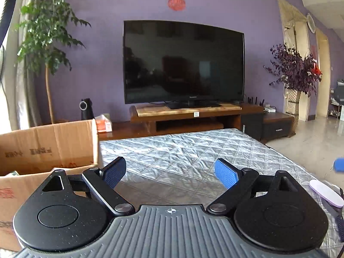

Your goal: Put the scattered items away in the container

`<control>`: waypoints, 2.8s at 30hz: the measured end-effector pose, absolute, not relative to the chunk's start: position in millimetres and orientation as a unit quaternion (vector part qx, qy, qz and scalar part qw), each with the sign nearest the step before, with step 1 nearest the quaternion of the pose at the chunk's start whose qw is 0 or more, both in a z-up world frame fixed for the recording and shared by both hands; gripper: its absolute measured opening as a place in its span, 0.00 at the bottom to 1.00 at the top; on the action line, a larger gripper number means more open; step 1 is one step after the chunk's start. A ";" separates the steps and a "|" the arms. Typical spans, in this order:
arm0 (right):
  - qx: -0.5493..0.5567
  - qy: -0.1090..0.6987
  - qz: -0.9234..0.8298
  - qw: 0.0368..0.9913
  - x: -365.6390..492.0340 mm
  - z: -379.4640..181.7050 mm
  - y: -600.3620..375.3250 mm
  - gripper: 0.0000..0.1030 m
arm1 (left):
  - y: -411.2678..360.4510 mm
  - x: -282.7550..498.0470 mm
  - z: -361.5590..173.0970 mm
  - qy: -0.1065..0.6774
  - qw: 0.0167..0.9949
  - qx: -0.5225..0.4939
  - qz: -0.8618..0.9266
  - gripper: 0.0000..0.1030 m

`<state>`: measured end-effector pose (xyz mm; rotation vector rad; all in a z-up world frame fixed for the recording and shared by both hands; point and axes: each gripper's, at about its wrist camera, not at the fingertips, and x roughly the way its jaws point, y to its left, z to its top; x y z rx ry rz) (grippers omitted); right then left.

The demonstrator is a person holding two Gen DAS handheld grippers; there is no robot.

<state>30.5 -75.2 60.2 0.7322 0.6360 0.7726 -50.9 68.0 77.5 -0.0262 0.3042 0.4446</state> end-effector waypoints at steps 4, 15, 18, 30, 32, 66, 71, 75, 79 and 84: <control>0.367 0.356 0.422 0.748 19.2 75.8 -35.0 1.00 | 71.9 -27.7 61.3 0.172 0.961 -0.026 0.217 0.90; 0.533 0.344 0.488 0.599 8.1 94.1 12.2 1.00 | 79.5 0.9 41.2 0.214 0.954 -0.039 0.205 0.89; 0.598 0.354 0.476 0.540 27.9 75.1 -1.5 1.00 | 79.5 3.6 35.2 0.227 0.952 -0.039 0.200 0.90; -0.055 0.249 0.256 0.932 95.9 20.3 41.2 0.95 | 103.1 8.4 32.3 0.266 0.940 -0.087 0.193 0.90; -0.081 0.251 0.253 0.931 100.6 2.1 57.0 0.94 | 103.4 8.4 32.9 0.267 0.938 -0.083 0.204 0.86; -0.091 0.333 0.267 0.900 97.2 -18.2 23.9 1.00 | 112.6 5.2 34.8 0.273 0.935 -0.094 0.207 0.86; -0.091 0.333 0.267 0.900 94.7 -19.2 27.1 1.00 | 113.0 6.7 31.4 0.279 0.933 -0.091 0.209 0.86; -0.091 0.333 0.268 0.899 94.9 -18.9 25.9 1.00 | 113.8 7.6 28.4 0.287 0.930 -0.096 0.209 0.86; -0.091 0.333 0.268 0.899 94.8 -18.8 25.9 1.00 | 112.5 7.9 28.1 0.288 0.930 -0.096 0.206 0.86; -0.091 0.333 0.270 0.899 104.0 -24.6 27.5 1.00 | 108.1 10.9 25.9 0.294 0.932 -0.090 0.192 0.86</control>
